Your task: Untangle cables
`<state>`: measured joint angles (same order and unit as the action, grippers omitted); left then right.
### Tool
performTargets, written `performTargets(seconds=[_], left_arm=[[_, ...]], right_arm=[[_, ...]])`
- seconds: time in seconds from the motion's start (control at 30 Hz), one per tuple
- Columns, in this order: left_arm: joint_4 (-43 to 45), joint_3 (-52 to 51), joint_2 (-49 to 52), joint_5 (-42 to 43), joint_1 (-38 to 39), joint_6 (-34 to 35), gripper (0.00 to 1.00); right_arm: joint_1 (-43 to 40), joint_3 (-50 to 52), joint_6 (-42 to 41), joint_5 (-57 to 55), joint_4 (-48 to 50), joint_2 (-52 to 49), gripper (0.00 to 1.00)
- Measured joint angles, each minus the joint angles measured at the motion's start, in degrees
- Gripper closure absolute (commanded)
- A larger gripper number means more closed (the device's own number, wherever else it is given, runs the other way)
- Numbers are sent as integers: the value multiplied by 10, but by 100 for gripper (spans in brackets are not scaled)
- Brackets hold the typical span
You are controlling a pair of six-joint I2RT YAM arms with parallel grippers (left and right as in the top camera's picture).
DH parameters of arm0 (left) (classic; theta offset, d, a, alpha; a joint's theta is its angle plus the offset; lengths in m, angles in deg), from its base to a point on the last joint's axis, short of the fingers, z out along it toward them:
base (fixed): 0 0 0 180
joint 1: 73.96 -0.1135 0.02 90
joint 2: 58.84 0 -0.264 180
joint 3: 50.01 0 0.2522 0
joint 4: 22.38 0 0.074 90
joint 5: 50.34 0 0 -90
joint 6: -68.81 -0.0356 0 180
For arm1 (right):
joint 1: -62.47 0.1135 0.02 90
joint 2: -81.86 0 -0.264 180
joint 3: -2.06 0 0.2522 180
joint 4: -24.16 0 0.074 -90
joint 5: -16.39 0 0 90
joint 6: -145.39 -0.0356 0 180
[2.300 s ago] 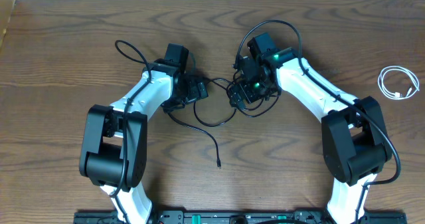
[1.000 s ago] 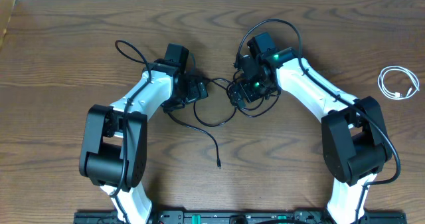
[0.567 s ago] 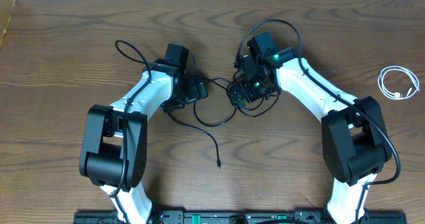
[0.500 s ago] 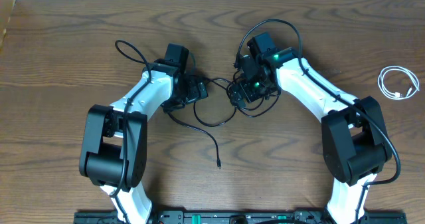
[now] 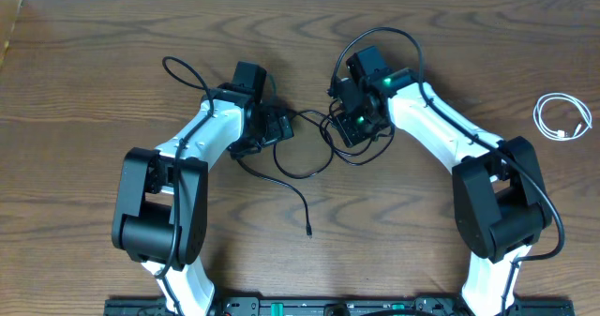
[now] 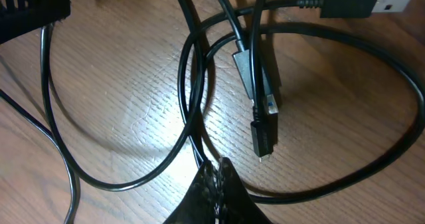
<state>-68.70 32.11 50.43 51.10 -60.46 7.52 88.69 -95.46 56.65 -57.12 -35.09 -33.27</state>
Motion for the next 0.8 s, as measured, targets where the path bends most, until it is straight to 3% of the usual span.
performTargets(seconds=[0.07, 0.2, 0.33, 0.43, 0.57, 0.7, 0.8], left_arm=[[0, 0, 0, 0, 0, 0, 2], [0, 0, 0, 0, 0, 0, 2], [0, 0, 0, 0, 0, 0, 2], [0, 0, 0, 0, 0, 0, 2], [4, 0, 0, 0, 0, 0, 2], [37, 0, 0, 2, 0, 0, 2], [69, 0, 0, 27, 0, 0, 2]], right_arm=[[1, 0, -2, -8, 2, 0, 63], [3, 0, -2, -22, 4, 0, 63], [3, 0, -9, -29, 4, 0, 90], [3, 0, -24, -31, 10, 0, 96], [9, 1, -38, -30, 30, 0, 94], [20, 10, -45, -30, 52, 0, 81], [28, 23, -47, -30, 76, 0, 80]])
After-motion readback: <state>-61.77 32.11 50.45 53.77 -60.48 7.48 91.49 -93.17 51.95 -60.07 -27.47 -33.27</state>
